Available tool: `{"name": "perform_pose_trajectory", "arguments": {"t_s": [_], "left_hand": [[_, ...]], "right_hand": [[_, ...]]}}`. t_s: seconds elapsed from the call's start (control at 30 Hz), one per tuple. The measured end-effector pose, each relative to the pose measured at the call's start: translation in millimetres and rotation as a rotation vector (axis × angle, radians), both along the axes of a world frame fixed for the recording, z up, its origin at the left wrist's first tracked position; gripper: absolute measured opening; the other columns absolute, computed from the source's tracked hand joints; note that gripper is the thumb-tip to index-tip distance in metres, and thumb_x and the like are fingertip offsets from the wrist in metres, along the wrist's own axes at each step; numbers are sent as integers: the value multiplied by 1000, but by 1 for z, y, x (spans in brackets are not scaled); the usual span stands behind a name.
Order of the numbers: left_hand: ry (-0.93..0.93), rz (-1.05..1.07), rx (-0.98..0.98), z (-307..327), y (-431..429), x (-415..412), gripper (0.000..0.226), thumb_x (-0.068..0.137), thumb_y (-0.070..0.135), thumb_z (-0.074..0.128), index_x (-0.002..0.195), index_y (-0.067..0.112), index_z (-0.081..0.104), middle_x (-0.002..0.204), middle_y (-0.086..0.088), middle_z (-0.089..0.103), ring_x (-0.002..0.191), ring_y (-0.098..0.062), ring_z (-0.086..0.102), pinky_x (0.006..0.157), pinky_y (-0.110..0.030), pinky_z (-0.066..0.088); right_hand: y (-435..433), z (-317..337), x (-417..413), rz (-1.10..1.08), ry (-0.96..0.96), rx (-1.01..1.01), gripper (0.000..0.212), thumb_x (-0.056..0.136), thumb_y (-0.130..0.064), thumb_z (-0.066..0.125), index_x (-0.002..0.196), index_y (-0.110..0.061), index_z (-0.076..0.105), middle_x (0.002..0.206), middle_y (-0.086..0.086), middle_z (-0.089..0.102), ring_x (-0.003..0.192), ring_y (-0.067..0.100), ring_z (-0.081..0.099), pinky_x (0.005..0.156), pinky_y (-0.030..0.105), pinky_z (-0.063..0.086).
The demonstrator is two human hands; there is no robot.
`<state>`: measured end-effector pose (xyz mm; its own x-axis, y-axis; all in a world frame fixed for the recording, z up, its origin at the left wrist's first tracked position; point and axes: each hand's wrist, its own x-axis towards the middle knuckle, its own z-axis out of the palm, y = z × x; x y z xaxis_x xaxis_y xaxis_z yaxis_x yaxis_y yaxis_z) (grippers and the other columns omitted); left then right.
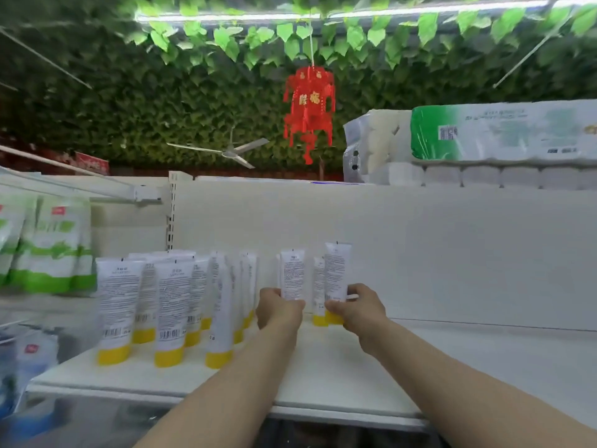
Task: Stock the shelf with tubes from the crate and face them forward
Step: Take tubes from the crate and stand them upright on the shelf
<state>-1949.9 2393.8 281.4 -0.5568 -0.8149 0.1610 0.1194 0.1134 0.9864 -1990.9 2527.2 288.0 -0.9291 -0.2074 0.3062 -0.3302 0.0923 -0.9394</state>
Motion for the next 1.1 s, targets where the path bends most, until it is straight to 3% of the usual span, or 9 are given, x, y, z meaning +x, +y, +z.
{"name": "perform_pose_trajectory", "arguments": {"t_s": [0.07, 0.23, 0.43, 0.57, 0.73, 0.87, 1.1], "left_hand": [[-28, 7, -25, -2, -4, 0, 33, 74, 16, 79, 103, 15, 62, 99, -4, 68, 87, -25, 64, 76, -31, 52], [-75, 28, -54, -10, -14, 1, 37, 70, 19, 82, 101, 15, 62, 98, -5, 70, 88, -27, 66, 80, -33, 54], [-113, 46, -67, -9, -17, 0, 40, 70, 20, 84, 102, 14, 61, 100, -6, 69, 90, -28, 65, 82, -35, 54], [-114, 44, -75, -9, -20, 3, 43, 72, 21, 83, 106, 13, 59, 104, -6, 67, 93, -28, 64, 79, -31, 51], [-131, 50, -101, -10, -19, 4, 43, 74, 21, 83, 109, 13, 58, 108, -5, 67, 91, -24, 61, 75, -28, 46], [-153, 51, -118, -10, -20, 3, 45, 74, 20, 83, 109, 13, 56, 111, -7, 66, 98, -27, 63, 82, -30, 48], [-227, 44, -169, -10, -20, 7, 48, 75, 27, 83, 112, 12, 56, 113, -7, 66, 104, -27, 63, 77, -28, 45]], "right_hand": [[-10, -2, 4, -25, 9, 49, 35, 77, -20, 81, 105, -18, 59, 104, 3, 65, 87, 19, 64, 70, 30, 49], [-17, -13, 2, -103, -8, 173, 39, 74, -26, 82, 105, -20, 59, 105, -1, 66, 92, 18, 65, 81, 31, 53], [-11, -19, -8, -98, -9, 214, 38, 75, -27, 82, 104, -17, 60, 92, -3, 65, 70, 7, 61, 73, 26, 50], [-15, -20, -12, -93, -5, 239, 41, 73, -31, 83, 105, -20, 60, 100, -1, 70, 82, 14, 67, 77, 27, 52], [-17, -22, -17, -60, 8, 272, 42, 73, -34, 83, 104, -21, 59, 102, 0, 70, 86, 16, 66, 71, 26, 48], [-15, -22, -18, -24, 16, 291, 41, 75, -33, 82, 107, -22, 59, 97, -3, 69, 77, 9, 63, 60, 20, 43], [-16, -23, -21, -26, 13, 353, 37, 73, -30, 83, 101, -21, 61, 96, -4, 66, 86, 15, 62, 73, 25, 46]]}}
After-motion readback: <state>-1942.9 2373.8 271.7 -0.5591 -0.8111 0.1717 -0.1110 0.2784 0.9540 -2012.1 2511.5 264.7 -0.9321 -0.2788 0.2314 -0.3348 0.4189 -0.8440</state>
